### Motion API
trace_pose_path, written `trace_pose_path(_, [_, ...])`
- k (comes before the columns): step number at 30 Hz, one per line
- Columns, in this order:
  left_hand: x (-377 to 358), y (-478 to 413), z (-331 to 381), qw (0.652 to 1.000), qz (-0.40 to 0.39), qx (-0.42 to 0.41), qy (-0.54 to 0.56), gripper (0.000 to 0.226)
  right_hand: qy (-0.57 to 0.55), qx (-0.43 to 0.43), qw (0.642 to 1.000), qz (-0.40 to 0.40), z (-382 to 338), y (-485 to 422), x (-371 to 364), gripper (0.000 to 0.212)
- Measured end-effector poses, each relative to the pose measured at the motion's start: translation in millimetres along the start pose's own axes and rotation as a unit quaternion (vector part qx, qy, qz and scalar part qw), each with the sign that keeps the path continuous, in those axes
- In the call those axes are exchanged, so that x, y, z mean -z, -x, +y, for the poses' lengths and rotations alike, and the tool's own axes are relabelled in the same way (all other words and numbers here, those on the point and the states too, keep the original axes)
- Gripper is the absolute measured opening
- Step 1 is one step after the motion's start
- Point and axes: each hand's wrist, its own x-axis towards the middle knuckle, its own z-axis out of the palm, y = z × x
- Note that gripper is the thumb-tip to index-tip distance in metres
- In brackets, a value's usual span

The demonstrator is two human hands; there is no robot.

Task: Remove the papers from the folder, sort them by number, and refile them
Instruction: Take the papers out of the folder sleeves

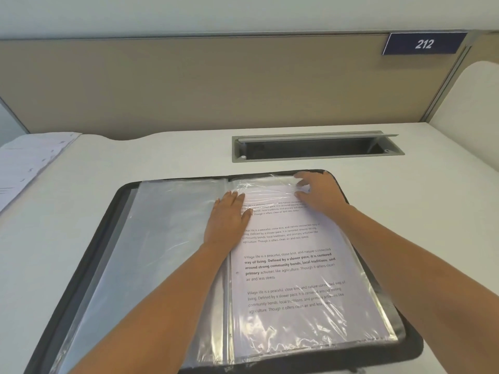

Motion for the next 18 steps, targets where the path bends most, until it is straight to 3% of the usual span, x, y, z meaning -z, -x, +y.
trace_pose_path(5, [-0.8, 1.7, 1.0, 1.0, 0.021, 0.005, 0.021, 0.05, 0.038, 0.031, 0.998, -0.045, -14.1, -11.1, 4.8, 0.048])
trace_pose_path(8, [-3.1, 0.8, -0.7, 0.999, 0.033, 0.005, 0.026, 0.049, 0.107, 0.053, 0.989, -0.082, -25.8, -18.6, 10.1, 0.031])
trace_pose_path(11, [-3.9, 0.3, -1.5, 0.999, 0.039, 0.003, 0.026, 0.049, 0.11, 0.087, 0.986, -0.086, -33.9, -25.6, 11.8, 0.016])
trace_pose_path(15, [-2.7, 1.0, -0.3, 0.999, 0.044, 0.002, 0.032, 0.048, 0.04, 0.078, 0.99, -0.107, -45.6, -35.4, 13.8, 0.034])
trace_pose_path(18, [-2.7, 1.2, -0.1, 0.998, 0.049, 0.002, 0.036, 0.049, 0.005, 0.041, 0.99, -0.132, -57.2, -38.9, 15.4, 0.034])
